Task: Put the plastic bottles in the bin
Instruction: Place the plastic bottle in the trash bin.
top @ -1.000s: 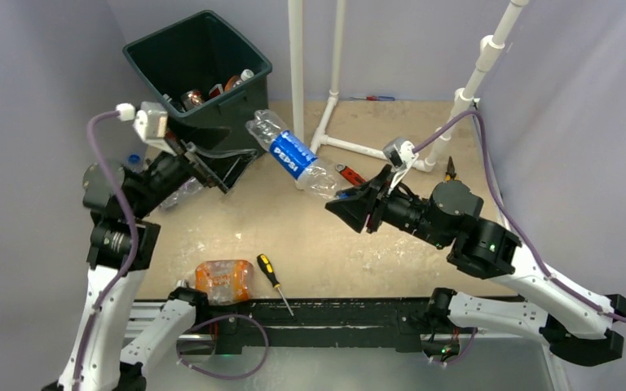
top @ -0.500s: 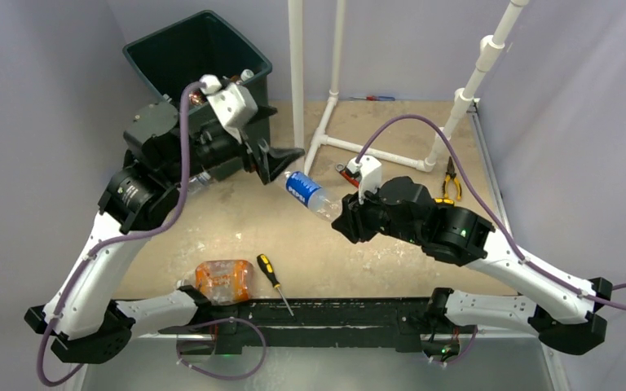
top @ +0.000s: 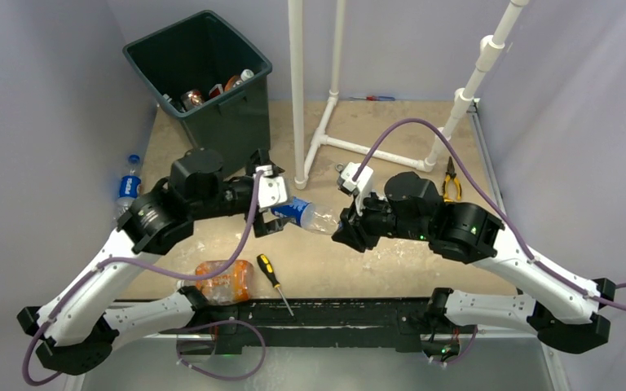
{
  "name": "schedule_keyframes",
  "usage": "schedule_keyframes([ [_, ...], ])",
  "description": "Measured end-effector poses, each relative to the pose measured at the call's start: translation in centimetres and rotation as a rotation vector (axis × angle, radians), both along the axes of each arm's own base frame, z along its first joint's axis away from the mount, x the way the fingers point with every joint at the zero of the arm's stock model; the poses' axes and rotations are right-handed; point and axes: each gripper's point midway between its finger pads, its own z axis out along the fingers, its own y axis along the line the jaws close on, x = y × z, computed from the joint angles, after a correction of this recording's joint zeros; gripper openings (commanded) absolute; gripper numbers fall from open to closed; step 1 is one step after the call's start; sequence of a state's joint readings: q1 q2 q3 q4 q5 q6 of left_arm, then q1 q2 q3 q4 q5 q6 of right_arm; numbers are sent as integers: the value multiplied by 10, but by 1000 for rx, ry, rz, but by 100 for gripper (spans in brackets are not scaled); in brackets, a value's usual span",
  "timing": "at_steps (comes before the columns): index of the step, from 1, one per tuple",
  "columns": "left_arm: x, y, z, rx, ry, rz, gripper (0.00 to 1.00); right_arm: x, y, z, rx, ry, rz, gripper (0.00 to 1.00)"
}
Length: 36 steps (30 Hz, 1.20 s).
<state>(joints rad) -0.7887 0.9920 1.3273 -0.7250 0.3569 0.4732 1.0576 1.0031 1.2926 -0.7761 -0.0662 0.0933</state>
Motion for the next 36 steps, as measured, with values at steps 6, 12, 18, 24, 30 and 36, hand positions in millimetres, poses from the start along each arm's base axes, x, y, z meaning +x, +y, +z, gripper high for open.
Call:
schedule_keyframes([
  [6,-7,8,14,8,-79,-30,98,-2,-2,0,-27,-22,37,0],
  [12,-7,0,-5,64,-40,-65,96,-1,-1,9,-13,-43,45,0],
  [18,-15,-7,-35,136,1,-101,93,-4,3,28,29,-62,72,0],
  [24,-11,-14,-50,202,-5,-102,69,-5,13,32,26,-66,117,0],
  [30,-12,-18,-55,224,-1,-105,33,-5,12,35,35,-79,123,17],
  [36,-22,-22,-42,141,4,-117,19,-12,12,64,152,-121,141,97],
])
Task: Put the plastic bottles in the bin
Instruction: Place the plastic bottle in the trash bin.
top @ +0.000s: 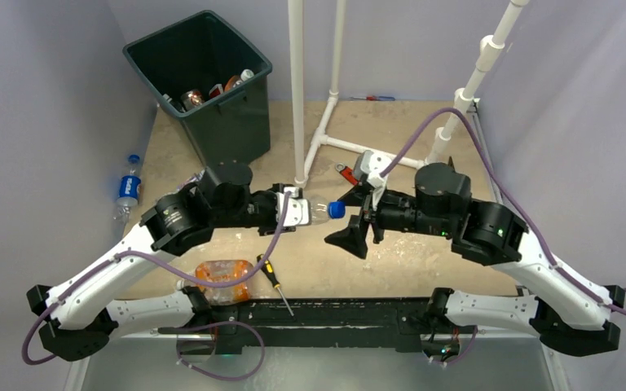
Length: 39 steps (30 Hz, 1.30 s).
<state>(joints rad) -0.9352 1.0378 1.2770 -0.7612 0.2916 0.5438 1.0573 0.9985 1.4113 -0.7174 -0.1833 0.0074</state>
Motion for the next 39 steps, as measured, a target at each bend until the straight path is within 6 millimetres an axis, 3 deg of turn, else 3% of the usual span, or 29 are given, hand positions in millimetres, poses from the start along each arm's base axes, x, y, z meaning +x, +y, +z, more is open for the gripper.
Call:
schedule_keyframes([
  [5,-5,-4,31,-154,1,22,16,-8,-6,34,177,-49,3,99],
  [8,-11,-7,40,-269,21,27,13,-9,-17,53,349,-107,-34,99],
  [15,-23,-19,55,-613,156,47,10,-13,-45,72,765,-190,-99,99],
  [20,-26,-33,83,-822,297,27,8,0,-17,85,881,-155,-84,99],
  [26,-31,-42,102,-923,391,-13,5,16,17,81,914,-106,-68,97],
  [31,-33,-41,104,-946,413,-19,2,19,24,86,944,-106,-62,98],
  [33,-33,-41,103,-946,421,-15,1,18,21,97,958,-123,-62,99],
  [39,-34,-36,102,-950,419,-5,0,18,13,166,1006,-215,-64,96],
])
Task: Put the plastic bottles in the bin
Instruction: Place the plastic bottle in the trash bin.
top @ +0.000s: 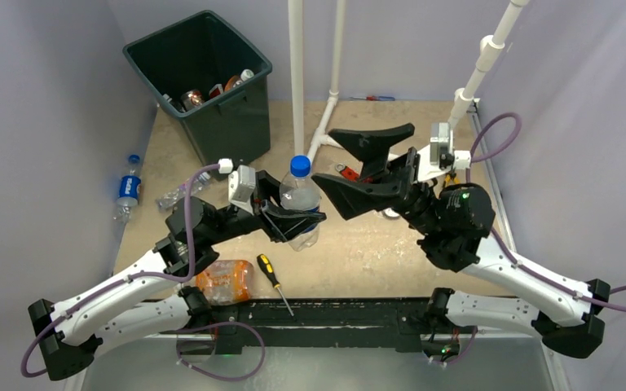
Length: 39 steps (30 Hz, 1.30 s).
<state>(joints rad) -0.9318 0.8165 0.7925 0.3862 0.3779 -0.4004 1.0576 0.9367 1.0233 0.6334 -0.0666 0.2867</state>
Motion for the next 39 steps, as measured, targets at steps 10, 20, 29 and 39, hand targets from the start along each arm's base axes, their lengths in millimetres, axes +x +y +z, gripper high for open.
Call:
schedule_keyframes([
  [10,5,3,-15,58,24,38,0,25,46,-11,-212,52,-18,88],
  [20,11,8,-23,90,36,85,0,32,65,-47,-355,117,1,59],
  [29,16,13,-34,140,40,124,0,32,64,-47,-368,124,1,66],
  [39,18,20,-31,147,30,158,2,27,65,-43,-390,124,25,12],
])
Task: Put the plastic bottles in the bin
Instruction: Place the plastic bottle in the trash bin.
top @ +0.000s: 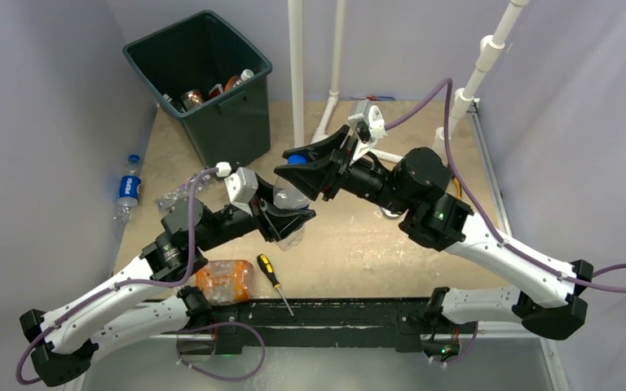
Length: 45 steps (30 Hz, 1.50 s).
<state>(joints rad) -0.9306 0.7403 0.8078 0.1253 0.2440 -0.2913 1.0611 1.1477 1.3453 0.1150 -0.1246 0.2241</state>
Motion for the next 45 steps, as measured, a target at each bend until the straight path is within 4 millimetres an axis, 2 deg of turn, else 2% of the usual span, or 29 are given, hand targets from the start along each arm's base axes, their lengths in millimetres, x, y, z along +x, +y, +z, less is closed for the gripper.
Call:
schedule_keyframes([
  [1,1,1,1,-2,0,6,14,1,1,1,-2,0,-1,2],
  [3,2,3,4,-6,0,19,45,3,5,3,-4,1,2,0],
  [4,2,5,4,-6,2,25,70,3,6,4,-4,0,5,0],
  [5,2,6,4,-3,5,32,86,2,6,4,-3,-2,9,0],
  [7,3,10,5,1,2,50,93,1,7,5,-1,-6,15,0],
  [10,6,26,11,-18,11,118,97,0,6,10,20,-21,20,0],
  [14,10,66,25,-78,23,269,99,-1,4,30,107,-71,19,0],
  [16,11,94,34,-116,37,368,99,-1,3,42,158,-99,11,0],
  [21,11,186,60,-315,125,663,98,9,-1,78,360,-210,-47,0],
  [23,8,220,59,-398,169,763,96,18,4,89,438,-258,-81,0],
  [25,5,245,53,-463,205,836,95,29,14,93,481,-285,-111,0],
  [28,2,273,41,-533,258,925,92,48,36,89,528,-326,-158,0],
  [33,4,288,25,-548,316,1005,91,74,63,72,573,-396,-235,0],
  [37,5,289,15,-527,339,1029,91,86,74,73,634,-464,-286,0],
  [41,7,287,10,-515,356,1036,91,89,77,81,700,-516,-313,0],
  [45,8,286,7,-507,367,1038,90,92,78,101,763,-569,-345,0],
])
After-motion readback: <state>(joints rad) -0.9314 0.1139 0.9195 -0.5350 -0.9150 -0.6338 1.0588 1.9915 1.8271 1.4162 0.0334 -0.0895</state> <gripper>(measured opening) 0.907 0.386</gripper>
